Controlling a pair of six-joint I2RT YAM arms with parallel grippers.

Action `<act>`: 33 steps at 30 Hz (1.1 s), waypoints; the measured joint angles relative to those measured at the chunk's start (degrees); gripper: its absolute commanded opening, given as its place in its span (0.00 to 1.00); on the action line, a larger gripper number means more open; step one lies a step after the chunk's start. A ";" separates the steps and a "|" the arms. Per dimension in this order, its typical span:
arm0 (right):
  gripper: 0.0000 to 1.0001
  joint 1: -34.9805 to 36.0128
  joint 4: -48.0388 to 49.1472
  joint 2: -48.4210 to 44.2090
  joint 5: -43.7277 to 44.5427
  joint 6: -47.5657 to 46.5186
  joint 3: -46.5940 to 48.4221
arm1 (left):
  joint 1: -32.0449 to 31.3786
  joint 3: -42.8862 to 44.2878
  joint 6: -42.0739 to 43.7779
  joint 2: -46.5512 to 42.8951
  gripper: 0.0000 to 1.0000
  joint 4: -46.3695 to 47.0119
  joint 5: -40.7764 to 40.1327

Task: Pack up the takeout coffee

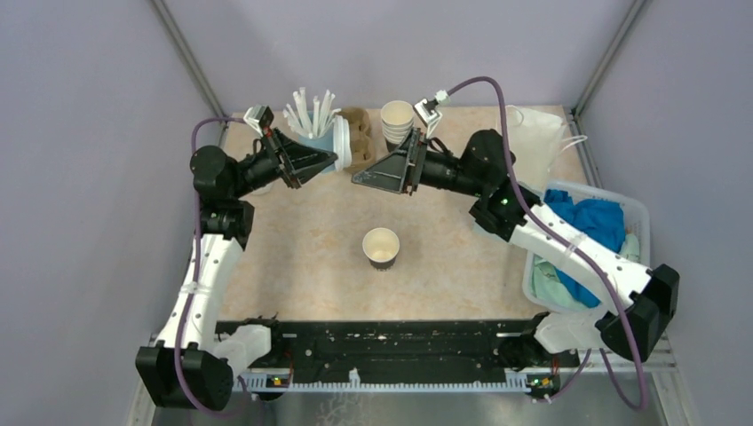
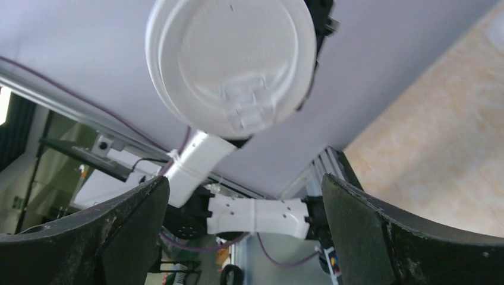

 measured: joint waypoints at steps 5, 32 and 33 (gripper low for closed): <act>0.99 1.86 9.09 3.85 0.09 2.43 2.23 | -0.57 -0.72 -4.33 -0.52 0.00 4.63 2.60; 0.99 2.10 13.53 5.35 4.72 2.36 2.64 | -1.22 -2.43 -6.86 -0.76 0.00 6.69 6.95; 0.98 2.10 13.46 5.35 4.79 2.36 2.64 | -1.22 -2.43 -6.75 -0.76 0.00 6.56 6.95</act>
